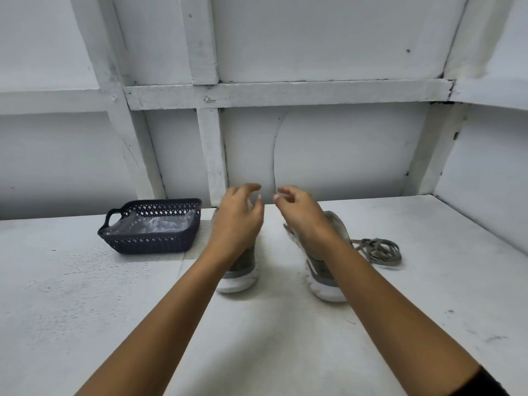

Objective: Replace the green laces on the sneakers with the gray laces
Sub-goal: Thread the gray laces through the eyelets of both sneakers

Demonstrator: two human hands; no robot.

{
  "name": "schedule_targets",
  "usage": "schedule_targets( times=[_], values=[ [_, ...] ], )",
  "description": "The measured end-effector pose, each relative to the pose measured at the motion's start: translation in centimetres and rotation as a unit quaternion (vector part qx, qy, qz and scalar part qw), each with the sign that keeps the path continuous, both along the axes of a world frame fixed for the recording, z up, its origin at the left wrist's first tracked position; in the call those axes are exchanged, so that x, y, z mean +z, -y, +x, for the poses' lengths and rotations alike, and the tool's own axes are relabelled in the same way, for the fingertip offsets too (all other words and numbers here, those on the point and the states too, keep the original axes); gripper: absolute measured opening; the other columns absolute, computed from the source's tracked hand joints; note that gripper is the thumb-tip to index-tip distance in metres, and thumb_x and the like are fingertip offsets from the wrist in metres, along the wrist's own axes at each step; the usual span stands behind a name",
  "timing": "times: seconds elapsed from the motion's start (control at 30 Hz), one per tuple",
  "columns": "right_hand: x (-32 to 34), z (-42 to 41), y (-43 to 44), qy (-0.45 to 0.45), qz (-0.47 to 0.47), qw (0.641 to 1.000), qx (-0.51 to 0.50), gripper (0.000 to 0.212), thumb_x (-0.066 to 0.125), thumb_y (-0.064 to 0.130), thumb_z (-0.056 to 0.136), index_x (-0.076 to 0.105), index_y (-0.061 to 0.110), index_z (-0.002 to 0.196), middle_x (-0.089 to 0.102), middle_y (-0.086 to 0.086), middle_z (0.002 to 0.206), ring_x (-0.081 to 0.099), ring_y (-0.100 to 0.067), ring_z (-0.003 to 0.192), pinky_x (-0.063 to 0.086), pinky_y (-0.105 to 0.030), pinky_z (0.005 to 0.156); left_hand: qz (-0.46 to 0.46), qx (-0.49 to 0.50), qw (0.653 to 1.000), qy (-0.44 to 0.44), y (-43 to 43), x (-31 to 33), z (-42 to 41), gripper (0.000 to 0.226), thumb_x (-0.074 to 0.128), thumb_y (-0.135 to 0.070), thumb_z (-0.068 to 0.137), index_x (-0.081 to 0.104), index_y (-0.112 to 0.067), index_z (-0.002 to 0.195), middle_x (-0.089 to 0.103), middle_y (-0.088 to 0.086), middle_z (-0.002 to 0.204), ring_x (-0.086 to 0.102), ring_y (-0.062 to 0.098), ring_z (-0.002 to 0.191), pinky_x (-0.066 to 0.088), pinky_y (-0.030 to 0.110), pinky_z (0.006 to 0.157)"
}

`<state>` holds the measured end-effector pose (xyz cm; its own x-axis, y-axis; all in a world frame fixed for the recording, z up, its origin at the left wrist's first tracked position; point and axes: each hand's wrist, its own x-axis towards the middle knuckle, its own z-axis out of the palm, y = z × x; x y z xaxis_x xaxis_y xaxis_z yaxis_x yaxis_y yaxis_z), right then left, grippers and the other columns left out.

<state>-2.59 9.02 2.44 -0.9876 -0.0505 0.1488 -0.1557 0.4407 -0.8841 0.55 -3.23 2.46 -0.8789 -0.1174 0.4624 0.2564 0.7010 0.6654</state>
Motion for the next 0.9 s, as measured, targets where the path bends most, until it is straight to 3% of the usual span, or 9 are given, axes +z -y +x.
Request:
schedule_targets(
  times=[0.2, 0.33, 0.4, 0.47, 0.57, 0.63, 0.7, 0.8, 0.9],
  values=[
    [1.3, 0.3, -9.0, -0.080, 0.036, 0.996, -0.018, 0.024, 0.054, 0.010, 0.088, 0.068, 0.012, 0.107, 0.070, -0.006, 0.105, 0.064, -0.018, 0.099, 0.049, -0.032, 0.090, 0.030, -0.104, 0.993, -0.043, -10.0, 0.9, 0.5, 0.023, 0.052, -0.014, 0.093, 0.065, -0.012, 0.112, 0.065, 0.008, 0.109, 0.062, 0.017, 0.099, 0.042, 0.017, 0.085],
    [0.5, 0.3, -15.5, -0.073, 0.079, 0.994, -0.021, 0.022, 0.052, 0.007, 0.085, 0.072, 0.017, 0.087, 0.067, 0.000, 0.080, 0.058, -0.016, 0.075, 0.045, -0.029, 0.070, 0.032, -0.100, 0.993, -0.052, -16.5, -0.3, 0.5, 0.025, 0.050, -0.014, 0.094, 0.065, -0.014, 0.113, 0.059, 0.000, 0.108, 0.055, 0.010, 0.096, 0.032, 0.005, 0.075],
    [-0.4, 0.1, -17.8, -0.041, 0.102, 0.994, -0.024, 0.027, 0.050, 0.002, 0.082, 0.064, 0.021, 0.069, 0.061, 0.000, 0.069, 0.052, -0.015, 0.067, 0.038, -0.026, 0.060, 0.011, -0.135, 0.991, -0.009, -19.0, -1.3, -0.2, 0.028, 0.046, -0.012, 0.093, 0.065, -0.014, 0.115, 0.062, 0.005, 0.112, 0.057, 0.017, 0.101, 0.038, 0.016, 0.081],
    [-1.7, -0.3, -19.6, -0.014, 0.126, 0.991, -0.040, 0.027, 0.049, 0.001, 0.083, 0.064, 0.021, 0.070, 0.063, -0.001, 0.075, 0.055, -0.016, 0.073, 0.038, -0.024, 0.060, -0.023, -0.138, 0.989, 0.053, -21.2, -2.4, -1.1, 0.033, 0.043, -0.010, 0.093, 0.062, -0.012, 0.120, 0.060, 0.012, 0.116, 0.056, 0.024, 0.107, 0.041, 0.028, 0.087],
    [-4.1, -1.0, -21.4, 0.021, 0.174, 0.983, -0.062, 0.020, 0.055, 0.010, 0.089, 0.070, 0.008, 0.101, 0.069, -0.007, 0.101, 0.061, -0.020, 0.095, 0.038, -0.021, 0.074, -0.082, -0.103, 0.980, 0.152, -23.0, -4.2, -2.1, 0.036, 0.042, -0.007, 0.091, 0.052, -0.004, 0.125, 0.052, 0.018, 0.123, 0.050, 0.032, 0.113, 0.038, 0.033, 0.088],
    [-5.8, -1.4, -22.3, 0.043, 0.200, 0.977, -0.060, 0.022, 0.058, 0.016, 0.090, 0.070, 0.006, 0.106, 0.069, -0.009, 0.107, 0.062, -0.022, 0.101, 0.039, -0.021, 0.075, -0.145, -0.087, 0.963, 0.211, -23.4, -5.2, -2.3, 0.035, 0.041, -0.008, 0.093, 0.046, 0.000, 0.127, 0.046, 0.021, 0.128, 0.048, 0.036, 0.116, 0.039, 0.036, 0.090],
    [-7.4, -2.0, -22.7, 0.064, 0.234, 0.968, -0.060, 0.024, 0.060, 0.025, 0.090, 0.071, 0.005, 0.095, 0.070, -0.012, 0.100, 0.062, -0.024, 0.093, 0.040, -0.024, 0.067, -0.215, -0.094, 0.939, 0.250, -23.5, -6.2, -2.3, 0.035, 0.038, -0.008, 0.094, 0.045, 0.000, 0.128, 0.043, 0.021, 0.130, 0.045, 0.036, 0.119, 0.038, 0.036, 0.093],
    [-9.4, -2.9, -23.1, 0.075, 0.292, 0.950, -0.086, 0.029, 0.058, 0.035, 0.088, 0.058, 0.009, 0.076, 0.064, -0.017, 0.096, 0.059, -0.030, 0.088, 0.032, -0.027, 0.054, -0.269, -0.106, 0.921, 0.262, -23.5, -7.7, -2.3, 0.039, 0.036, -0.007, 0.093, 0.044, -0.005, 0.131, 0.038, 0.020, 0.134, 0.038, 0.036, 0.123, 0.035, 0.038, 0.099],
    [-10.4, -3.1, -23.4, 0.074, 0.336, 0.935, -0.091, 0.022, 0.055, 0.026, 0.087, 0.050, 0.011, 0.071, 0.059, -0.015, 0.090, 0.056, -0.030, 0.086, 0.029, -0.027, 0.052, -0.299, -0.095, 0.917, 0.245, -23.5, -8.3, -2.4, 0.036, 0.038, -0.003, 0.090, 0.046, -0.001, 0.126, 0.040, 0.021, 0.132, 0.037, 0.038, 0.122, 0.039, 0.042, 0.098]
  ],
)
